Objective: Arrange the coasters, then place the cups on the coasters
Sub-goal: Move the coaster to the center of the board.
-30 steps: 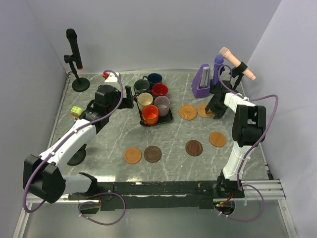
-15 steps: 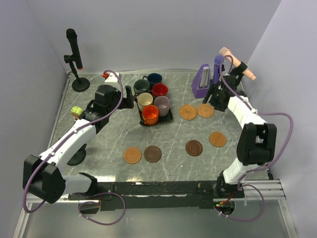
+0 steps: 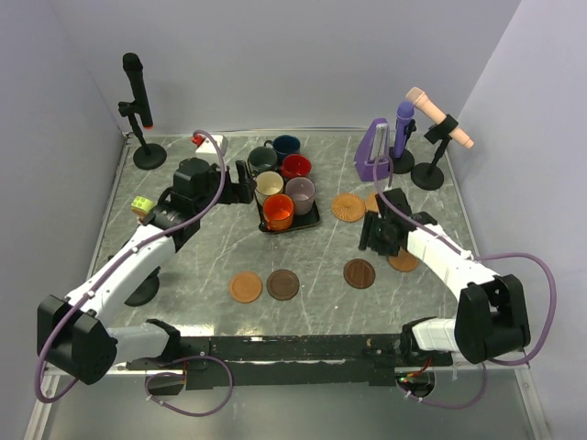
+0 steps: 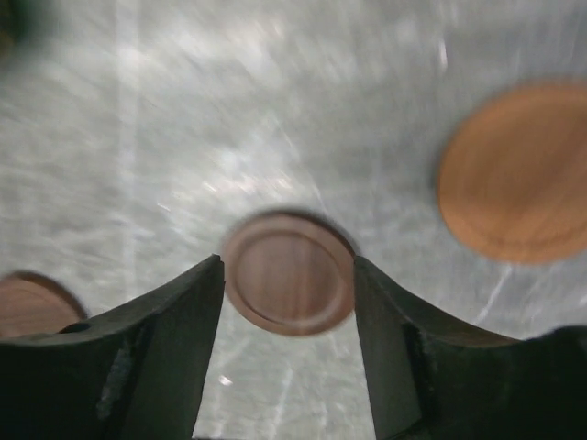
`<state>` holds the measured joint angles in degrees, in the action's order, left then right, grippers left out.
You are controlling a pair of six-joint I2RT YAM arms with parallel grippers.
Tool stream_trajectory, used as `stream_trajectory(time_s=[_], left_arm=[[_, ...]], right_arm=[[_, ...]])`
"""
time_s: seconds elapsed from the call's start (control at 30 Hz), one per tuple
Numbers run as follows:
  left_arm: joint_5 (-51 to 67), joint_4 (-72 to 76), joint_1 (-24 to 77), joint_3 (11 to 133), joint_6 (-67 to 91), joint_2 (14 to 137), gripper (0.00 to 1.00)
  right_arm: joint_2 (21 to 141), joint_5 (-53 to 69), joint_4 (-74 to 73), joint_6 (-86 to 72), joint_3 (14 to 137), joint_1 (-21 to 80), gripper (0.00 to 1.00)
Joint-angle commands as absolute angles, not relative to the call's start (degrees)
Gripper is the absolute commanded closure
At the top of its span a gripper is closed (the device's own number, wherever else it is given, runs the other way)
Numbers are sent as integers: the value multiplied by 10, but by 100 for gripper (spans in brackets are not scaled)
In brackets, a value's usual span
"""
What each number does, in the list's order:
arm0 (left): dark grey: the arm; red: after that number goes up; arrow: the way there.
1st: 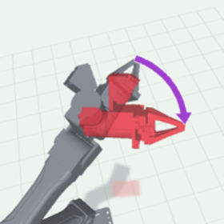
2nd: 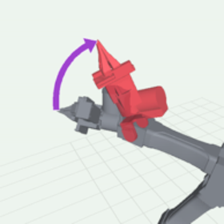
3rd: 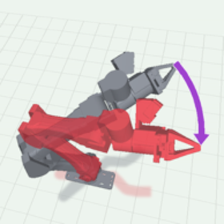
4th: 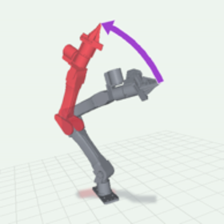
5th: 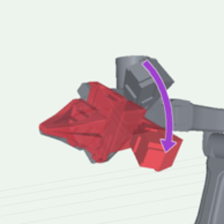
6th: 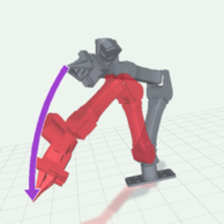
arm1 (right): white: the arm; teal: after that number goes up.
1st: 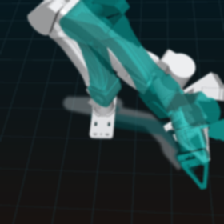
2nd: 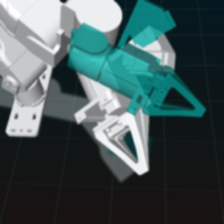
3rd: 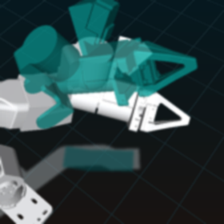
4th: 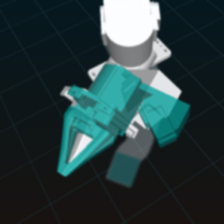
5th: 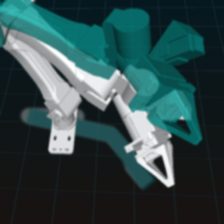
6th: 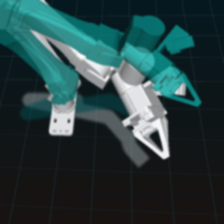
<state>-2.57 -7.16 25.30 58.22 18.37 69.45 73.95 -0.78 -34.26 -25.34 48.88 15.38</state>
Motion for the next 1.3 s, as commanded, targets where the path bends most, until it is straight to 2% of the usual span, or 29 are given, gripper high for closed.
stream_trajectory(time_s=[0.0, 0.17, 0.63, 0.8, 0.97, 1.1, 1.27], left_arm=[[-17, -66, 263, 605, 190, 679, 3], [-38, -64, 268, 600, 178, 672, 3], [-33, -67, 272, 603, 182, 680, 3], [-33, -66, 274, 602, 180, 680, 3], [-34, -66, 276, 603, 181, 683, 3], [-37, -69, 276, 605, 180, 690, 3], [-40, -68, 278, 603, 179, 690, 3]], right_arm=[[748, -28, -355, -294, 459, 165, 38], [766, -54, -349, -306, 447, 192, 45], [769, -80, -355, -322, 414, 200, 49], [790, -85, -360, -319, 415, 201, 53], [799, -67, -338, -316, 410, 201, 59], [823, -62, -330, -316, 410, 201, 74], [834, -55, -318, -317, 414, 201, 76]])
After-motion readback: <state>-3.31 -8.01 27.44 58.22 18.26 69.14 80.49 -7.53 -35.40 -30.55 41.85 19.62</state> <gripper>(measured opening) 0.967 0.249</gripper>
